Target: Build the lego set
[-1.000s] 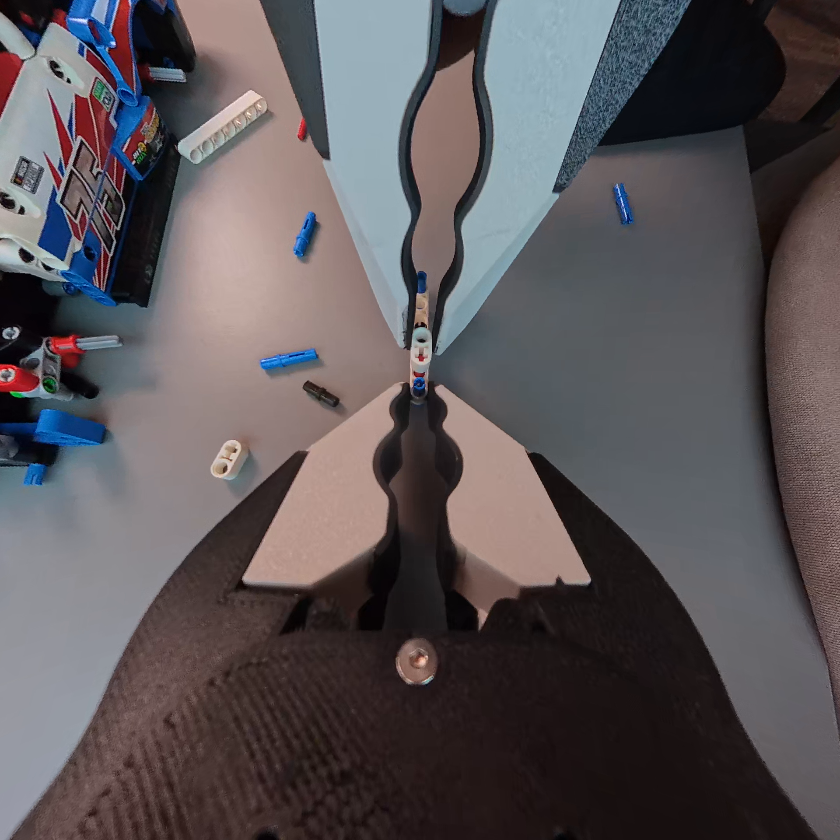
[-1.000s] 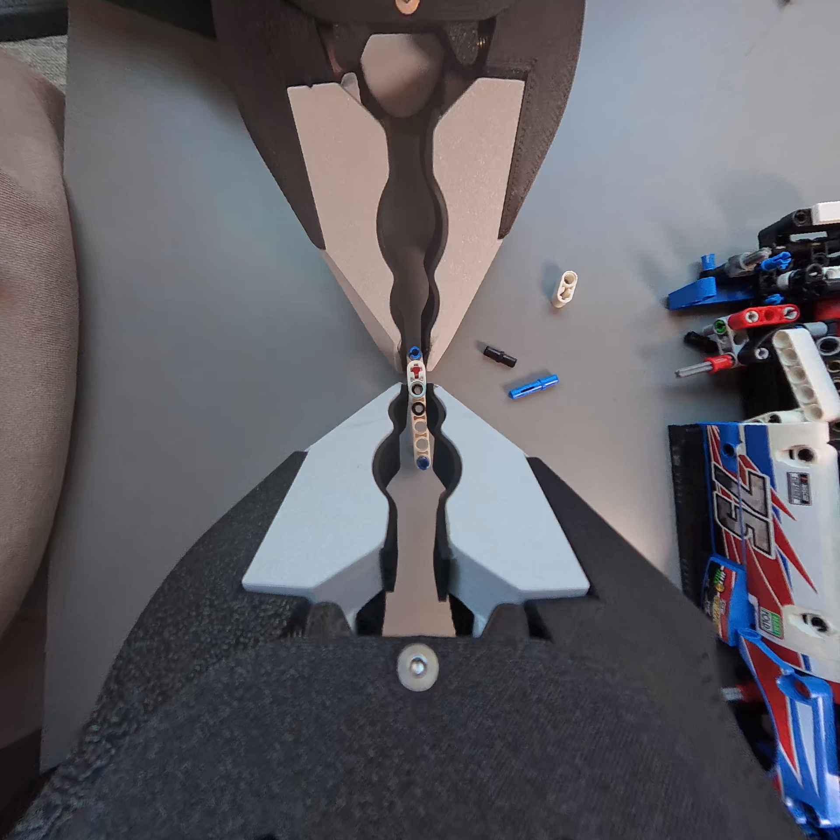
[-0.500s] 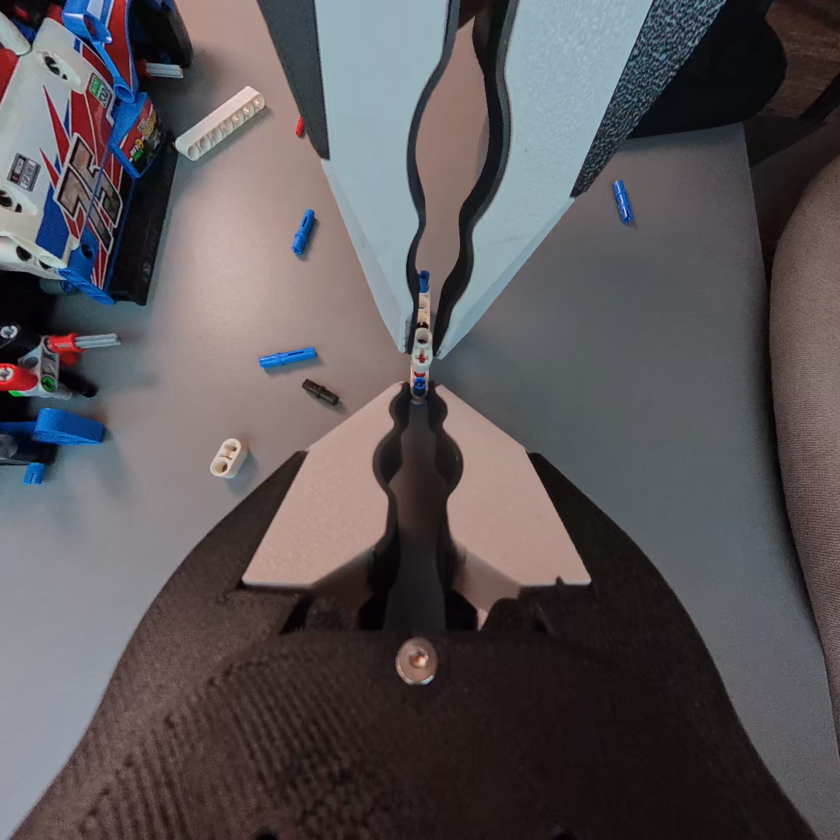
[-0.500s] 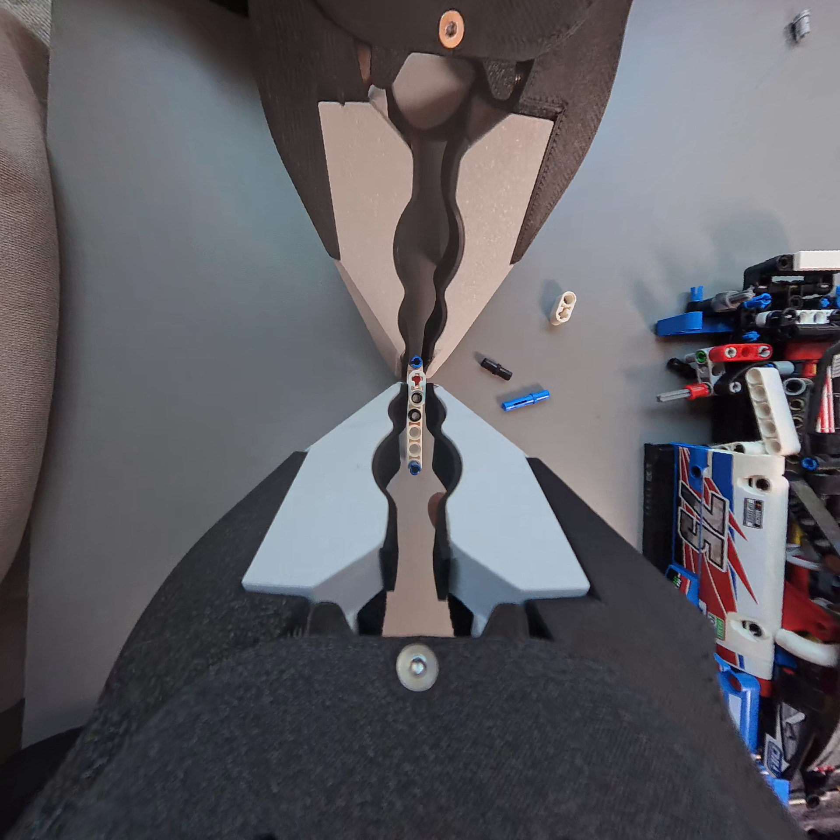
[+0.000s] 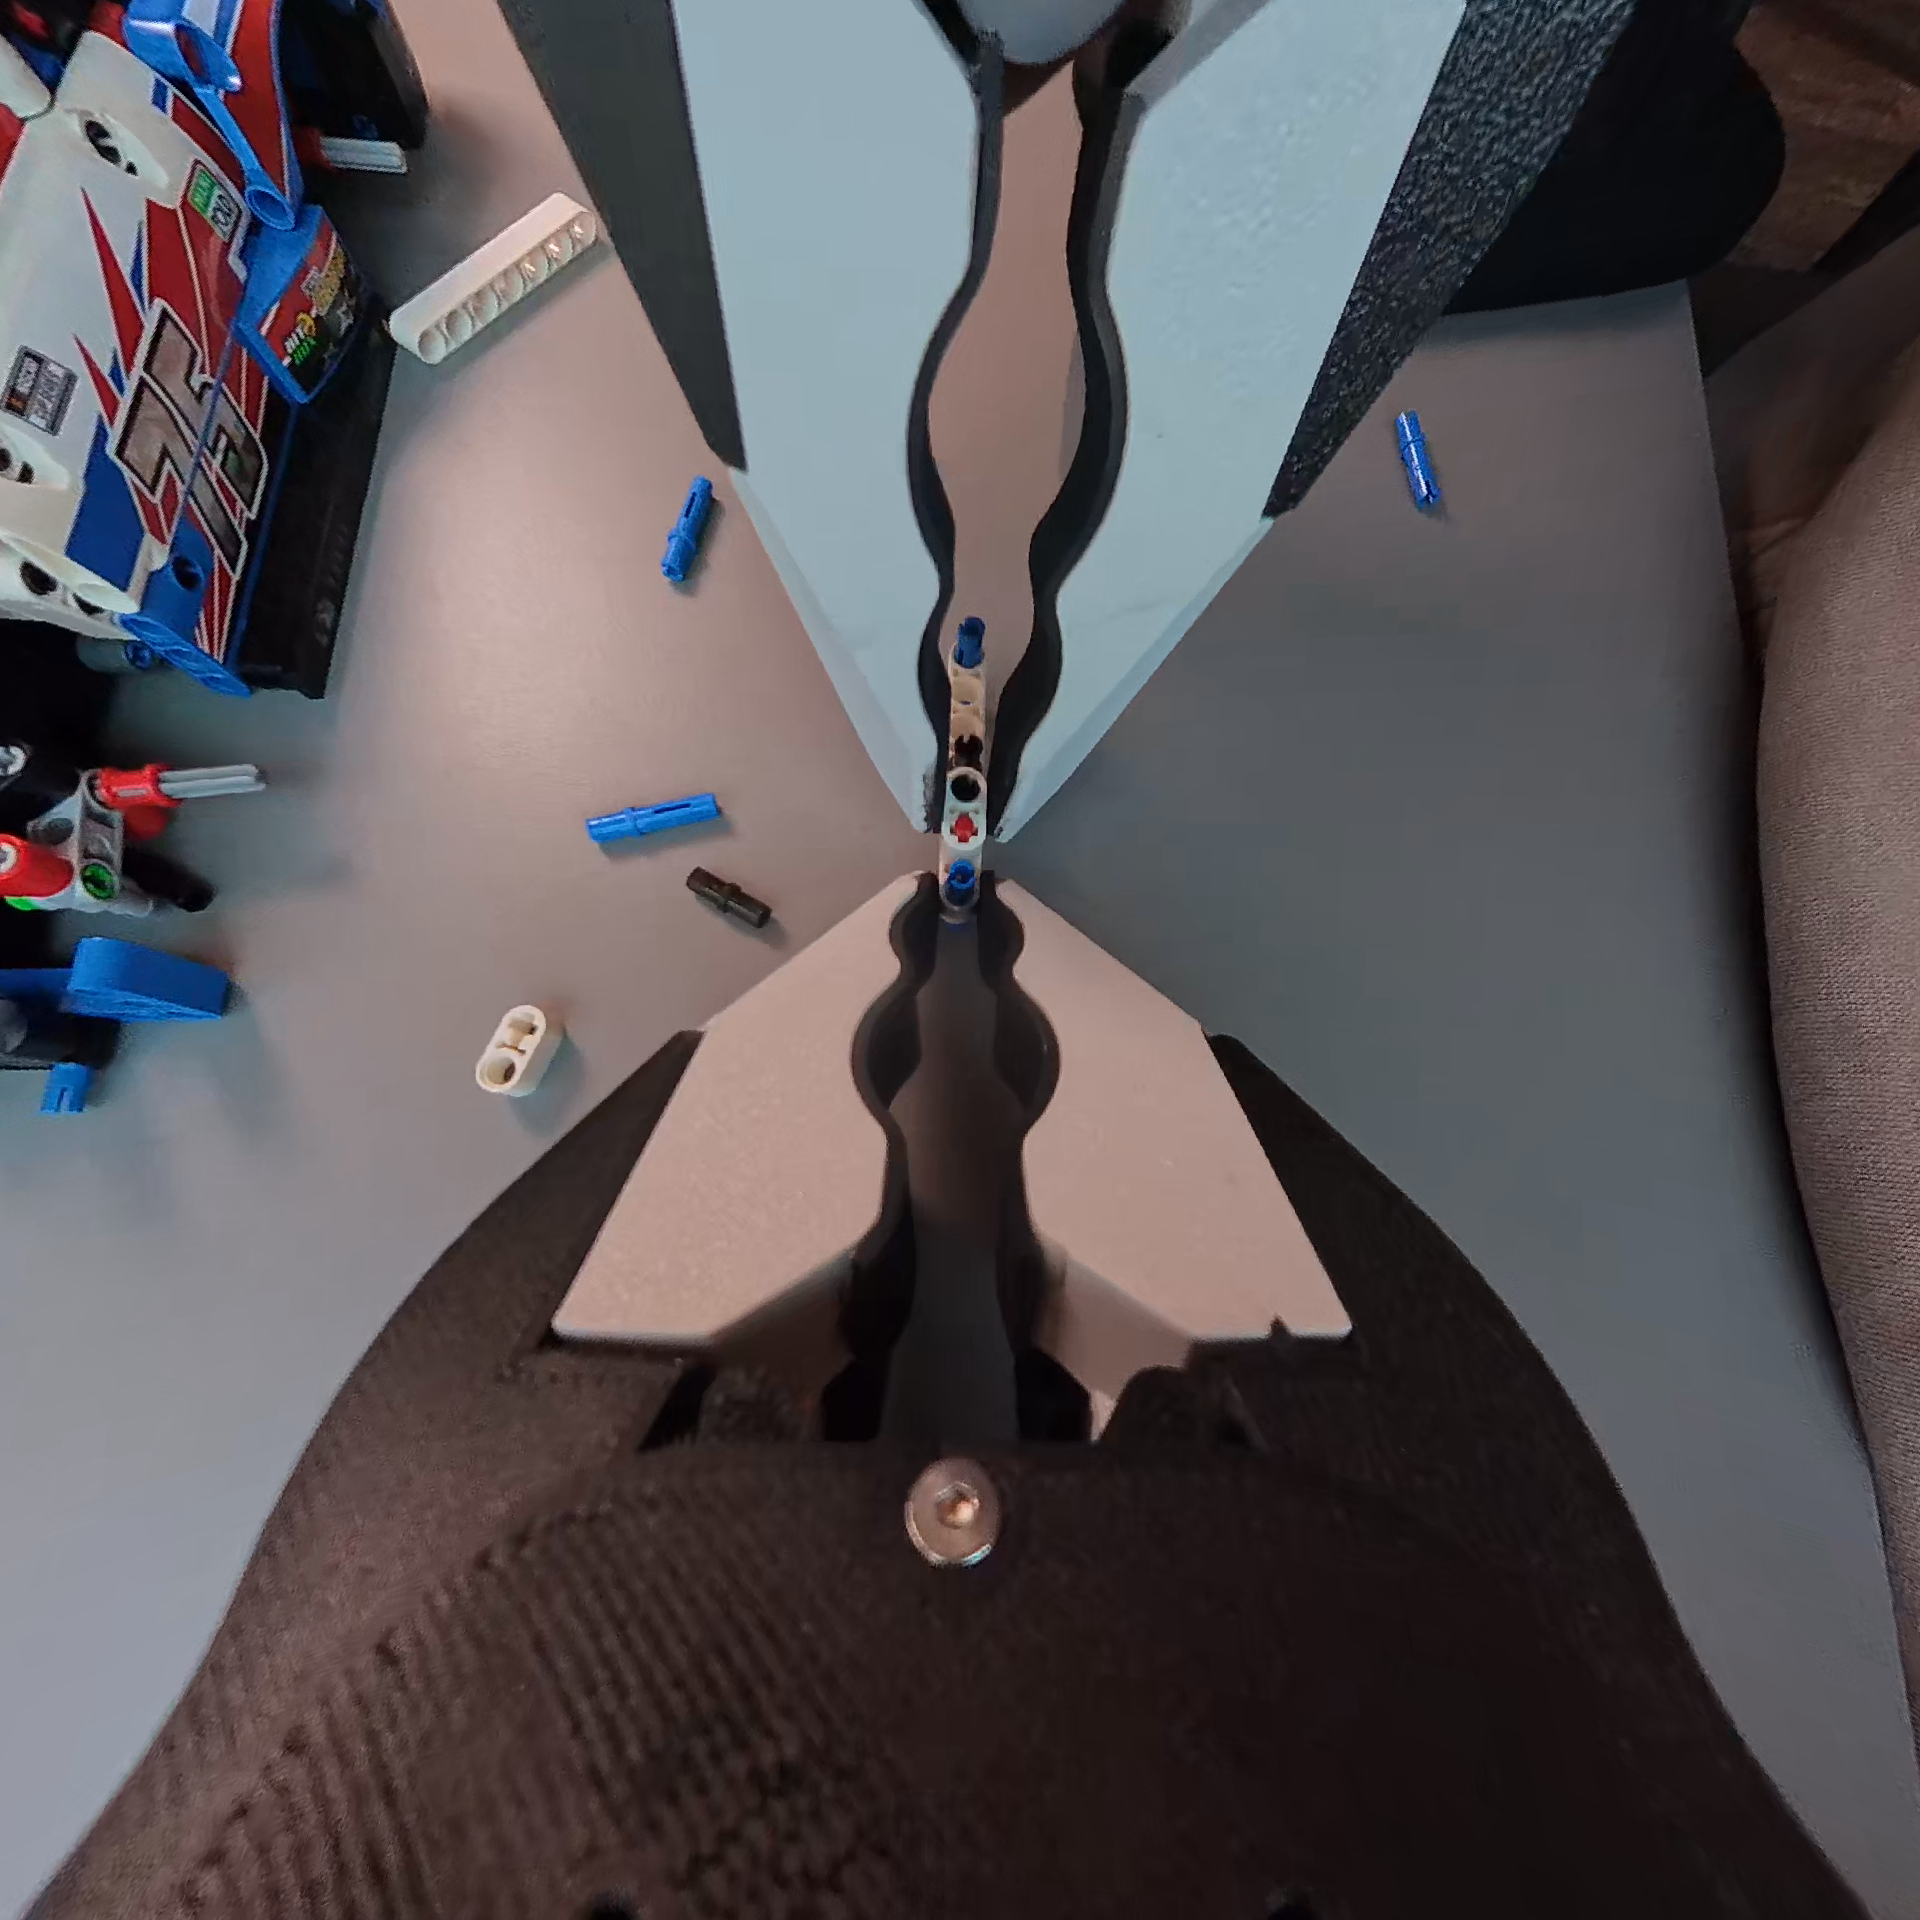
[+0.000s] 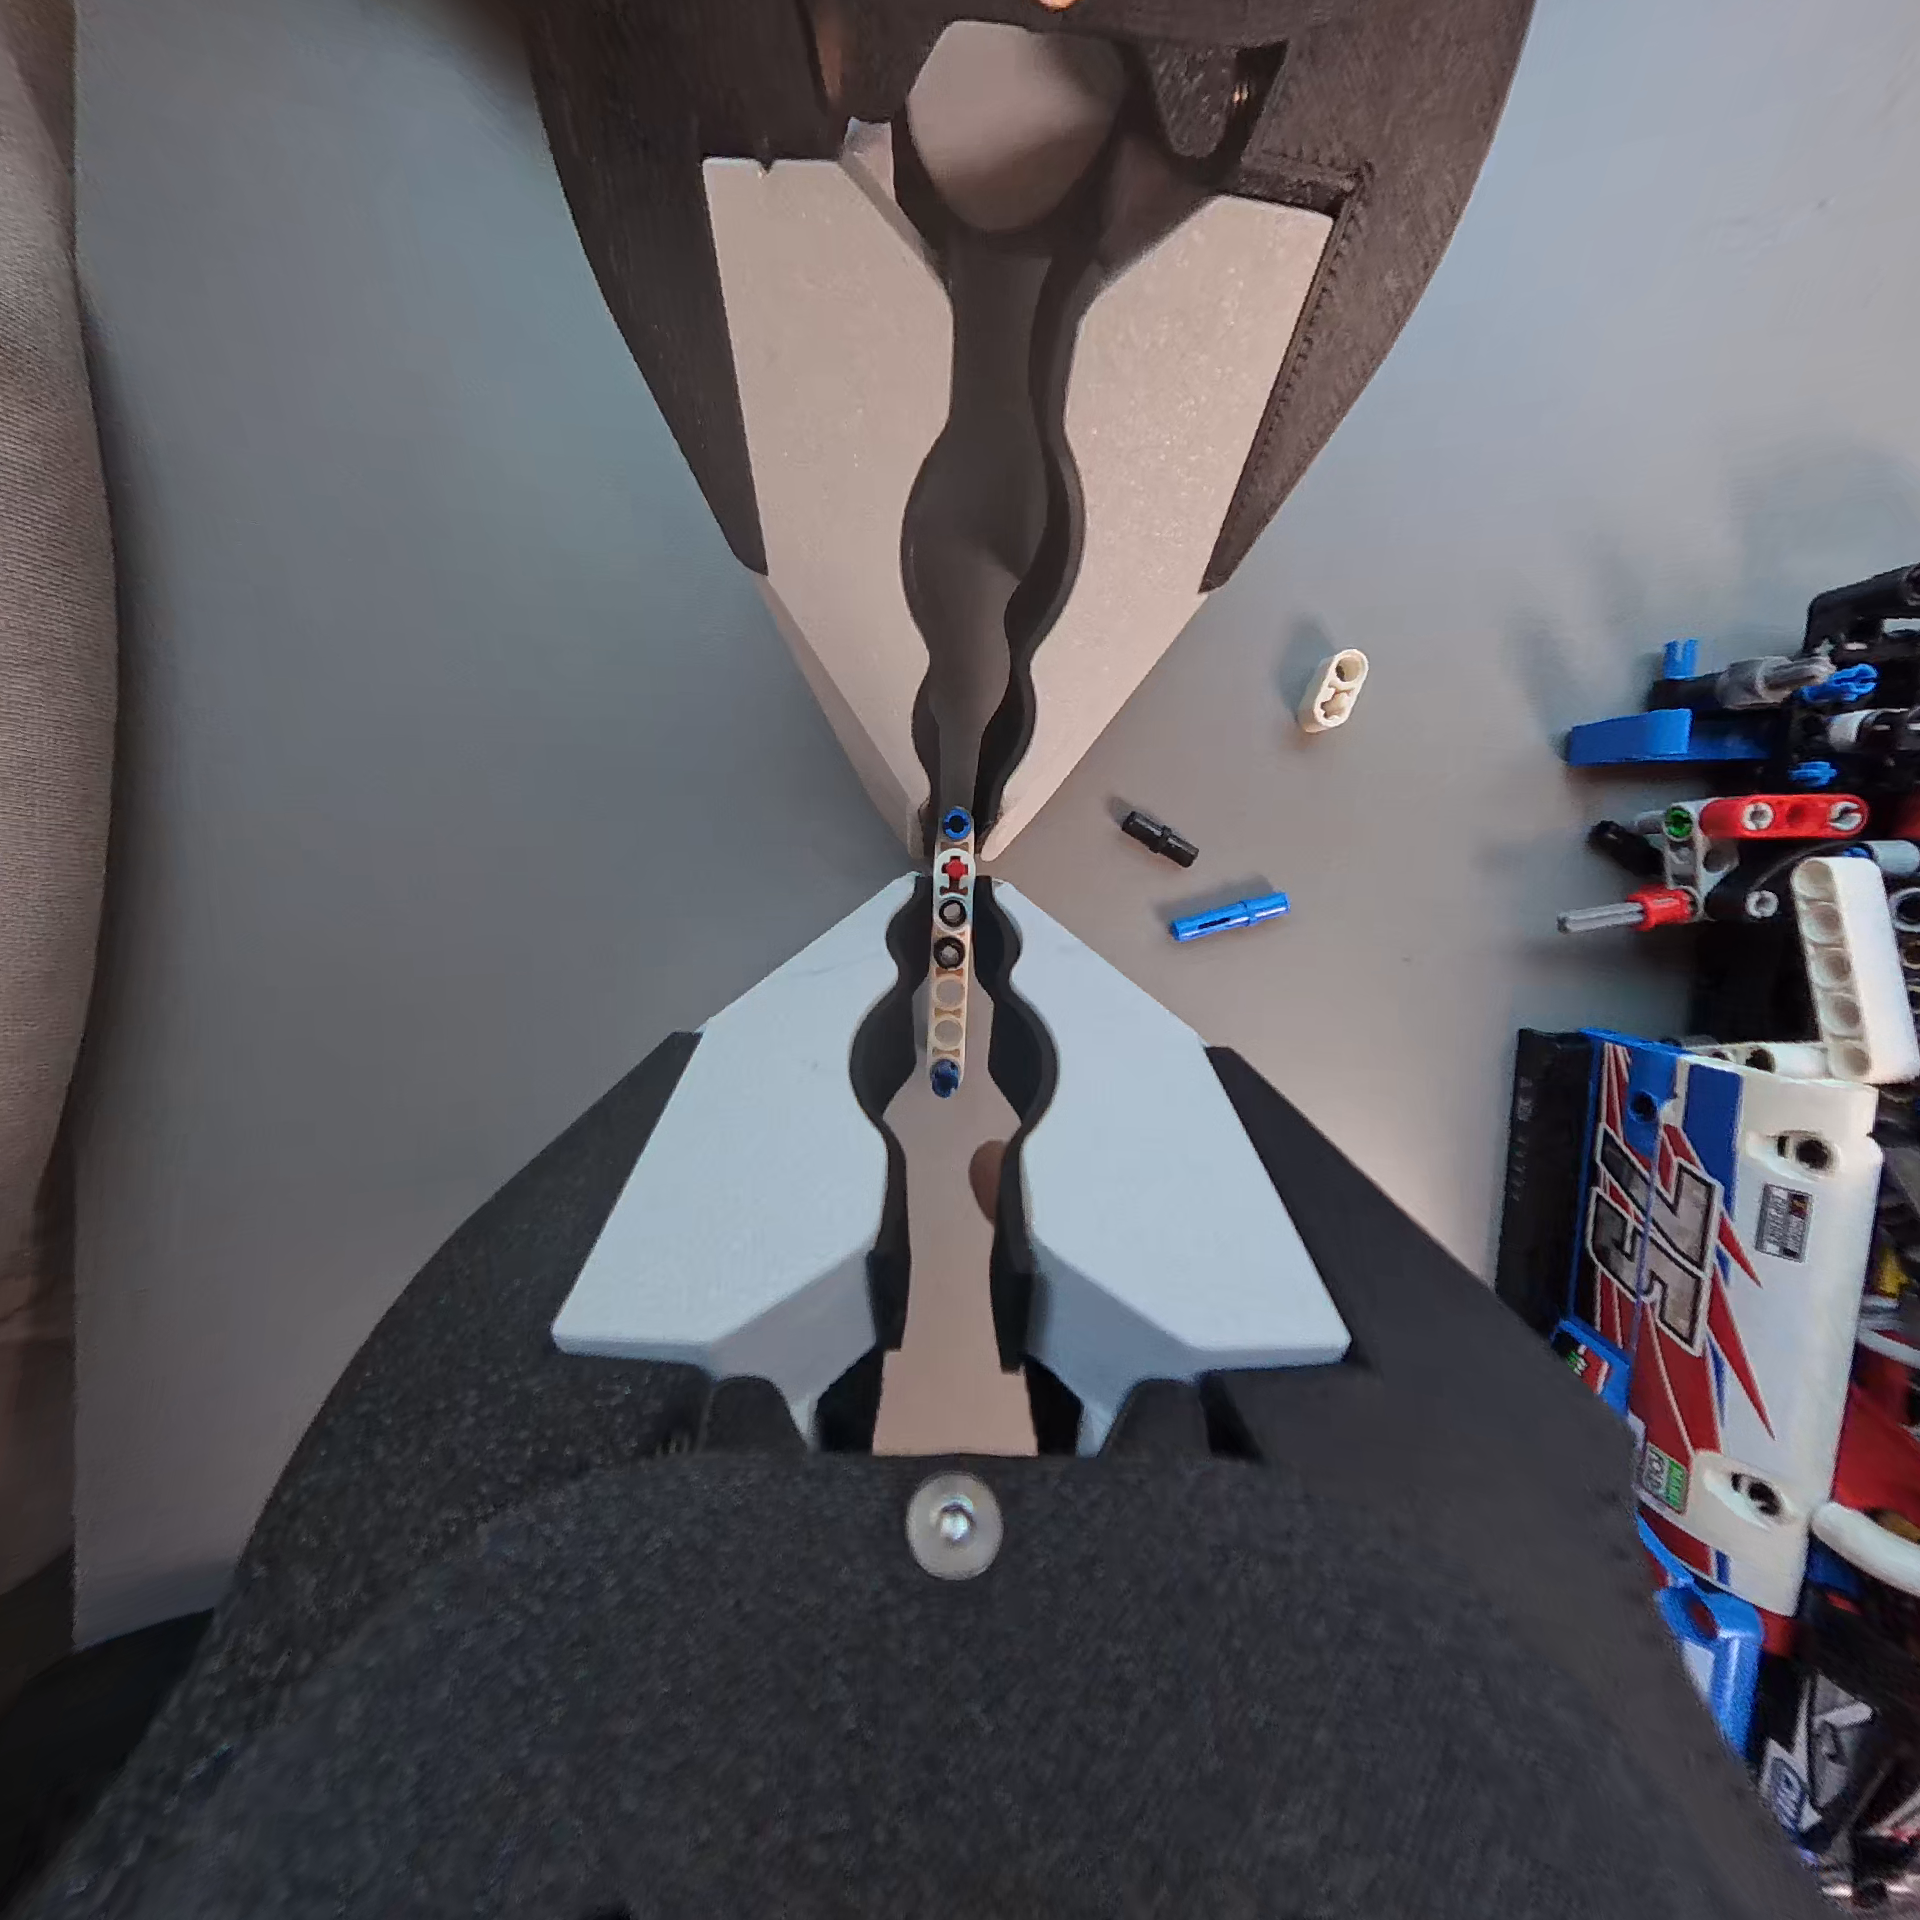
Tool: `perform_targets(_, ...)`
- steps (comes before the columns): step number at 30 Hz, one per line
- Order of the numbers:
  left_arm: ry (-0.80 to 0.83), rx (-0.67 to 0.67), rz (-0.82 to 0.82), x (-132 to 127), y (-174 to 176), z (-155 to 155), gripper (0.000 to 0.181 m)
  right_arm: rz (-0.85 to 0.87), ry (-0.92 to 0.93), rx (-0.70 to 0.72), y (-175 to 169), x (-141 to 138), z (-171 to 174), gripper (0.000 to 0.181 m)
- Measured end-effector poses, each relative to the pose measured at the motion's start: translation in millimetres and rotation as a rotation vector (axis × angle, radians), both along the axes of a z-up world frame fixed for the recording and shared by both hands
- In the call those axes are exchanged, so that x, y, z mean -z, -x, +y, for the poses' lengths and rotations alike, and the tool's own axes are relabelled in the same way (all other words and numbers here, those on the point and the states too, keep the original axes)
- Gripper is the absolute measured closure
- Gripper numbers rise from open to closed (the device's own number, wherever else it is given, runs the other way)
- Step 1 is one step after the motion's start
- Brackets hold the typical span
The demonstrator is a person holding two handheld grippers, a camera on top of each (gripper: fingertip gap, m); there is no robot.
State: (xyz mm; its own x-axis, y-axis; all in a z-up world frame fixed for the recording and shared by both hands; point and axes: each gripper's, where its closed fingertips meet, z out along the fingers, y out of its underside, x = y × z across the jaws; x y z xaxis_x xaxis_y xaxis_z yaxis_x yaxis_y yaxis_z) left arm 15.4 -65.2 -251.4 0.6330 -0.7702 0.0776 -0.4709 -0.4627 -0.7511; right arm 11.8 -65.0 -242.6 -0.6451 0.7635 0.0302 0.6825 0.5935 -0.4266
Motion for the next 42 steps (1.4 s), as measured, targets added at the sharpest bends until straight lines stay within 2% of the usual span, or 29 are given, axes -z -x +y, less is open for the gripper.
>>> perform_targets(1, -0.002, -0.001, 0.0, 0, 0, 0, 0.175, 0.01, -0.006, -0.003, 0, 1, 0, 0.175)
perform_targets(2, -0.003, -0.001, 0.003, 0, 0, 0, 0.175, 0.021, -0.004, 0.001, 1, 0, 0, 0.175)
perform_targets(4, -0.004, 0.001, 0.005, 0, 1, -1, 0.175, 0.074, 0.011, -0.001, 2, -5, -1, 0.162)
perform_targets(7, 0.002, 0.0, -0.002, 0, 1, -1, 0.175, 0.124, 0.015, 0.029, 3, -14, 0, 0.167)
perform_targets(10, -0.002, 0.002, 0.001, 0, 1, -1, 0.175, 0.092, 0.001, 0.037, 0, -4, 2, 0.175)
perform_targets(18, 0.021, -0.006, -0.046, -2, 1, 0, 0.175, 0.143, -0.049, 0.038, 1, -3, 3, 0.173)
perform_targets(20, 0.058, -0.036, -0.13, -8, 2, 2, 0.176, 0.217, -0.095, 0.012, 2, -8, 5, 0.151)
perform_targets(22, 0.111, -0.068, -0.252, -17, 3, 3, 0.176, 0.334, -0.139, 0.005, 5, -21, 9, 0.14)
perform_targets(24, 0.186, -0.103, -0.413, -29, 3, 5, 0.176, 0.459, -0.244, -0.002, 8, -31, 18, 0.138)
perform_targets(26, 0.264, -0.12, -0.559, -38, 2, 6, 0.176, 0.513, -0.307, -0.027, 7, -31, 17, 0.135)
perform_targets(31, 0.385, -0.093, -0.739, -49, -4, 1, 0.176, 0.567, -0.371, -0.062, 11, -33, 10, 0.143)
perform_targets(32, 0.395, -0.091, -0.749, -50, -5, 1, 0.176, 0.575, -0.372, -0.072, 12, -34, 9, 0.151)
perform_targets(42, 0.409, -0.087, -0.743, -48, -8, -1, 0.176, 0.52, -0.328, -0.077, 7, -30, 6, 0.165)
